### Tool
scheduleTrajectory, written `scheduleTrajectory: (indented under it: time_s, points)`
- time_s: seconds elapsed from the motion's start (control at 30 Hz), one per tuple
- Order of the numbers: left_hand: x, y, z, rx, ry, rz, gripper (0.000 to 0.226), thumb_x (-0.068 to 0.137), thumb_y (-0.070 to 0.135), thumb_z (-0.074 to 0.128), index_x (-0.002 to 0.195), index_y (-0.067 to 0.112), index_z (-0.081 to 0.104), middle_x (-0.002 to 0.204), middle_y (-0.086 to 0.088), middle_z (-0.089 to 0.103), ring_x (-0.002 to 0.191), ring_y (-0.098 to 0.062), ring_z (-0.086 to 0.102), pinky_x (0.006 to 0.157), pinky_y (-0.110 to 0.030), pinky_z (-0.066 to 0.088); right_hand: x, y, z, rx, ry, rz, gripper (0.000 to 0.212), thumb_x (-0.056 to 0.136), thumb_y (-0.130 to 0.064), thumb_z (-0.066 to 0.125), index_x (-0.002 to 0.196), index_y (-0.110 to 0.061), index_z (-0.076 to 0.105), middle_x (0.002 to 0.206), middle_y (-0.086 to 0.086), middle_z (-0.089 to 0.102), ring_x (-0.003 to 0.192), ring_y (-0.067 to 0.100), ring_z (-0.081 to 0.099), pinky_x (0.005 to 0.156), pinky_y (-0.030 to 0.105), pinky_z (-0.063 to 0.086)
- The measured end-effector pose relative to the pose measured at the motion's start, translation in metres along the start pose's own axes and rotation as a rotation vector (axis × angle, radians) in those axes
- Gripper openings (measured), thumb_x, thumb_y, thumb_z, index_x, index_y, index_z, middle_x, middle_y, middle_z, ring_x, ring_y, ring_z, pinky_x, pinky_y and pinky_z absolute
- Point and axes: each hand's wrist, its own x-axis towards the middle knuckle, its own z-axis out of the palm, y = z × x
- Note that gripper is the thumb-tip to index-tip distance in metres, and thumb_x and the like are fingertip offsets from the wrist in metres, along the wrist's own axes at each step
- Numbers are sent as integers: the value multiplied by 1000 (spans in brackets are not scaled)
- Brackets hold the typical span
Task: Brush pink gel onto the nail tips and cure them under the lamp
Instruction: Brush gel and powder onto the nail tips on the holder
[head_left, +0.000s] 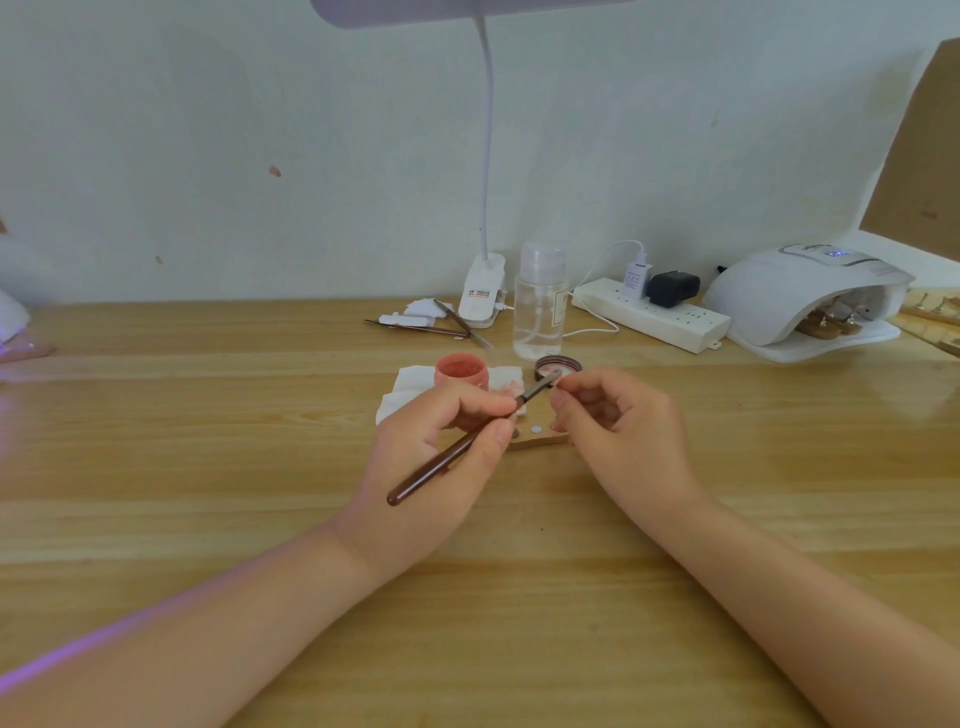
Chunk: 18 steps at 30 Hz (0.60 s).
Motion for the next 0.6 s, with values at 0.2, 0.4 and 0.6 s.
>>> scheduleTrajectory:
  time_s: [0.2,0.4,0.6]
  points:
    - [-2,3,-6,-14,30,30,6,84,29,52,86,30,58,85,9,68,83,-8,64,76,-21,50,0,-1,0,10,7,13,20,85,-13,68,82,-32,66,75,-8,69,73,15,68,68,24,55]
    - [1,2,-1,-56,14,-37,21,86,18,61,89,38,63,101,19,70,100,-4,65,86,-16,48,-1,-2,0,-5,8,1,21,84,-12,69,82,-32,66,75,-9,70,72,12,68,69,25,56]
    - [-1,2,-6,1,25,9,7,81,29,53,84,34,58,84,9,67,84,-6,63,75,-14,45,-1,-4,-2,0,14,10,18,85,-14,68,81,-32,66,74,-11,69,69,12,66,63,18,53]
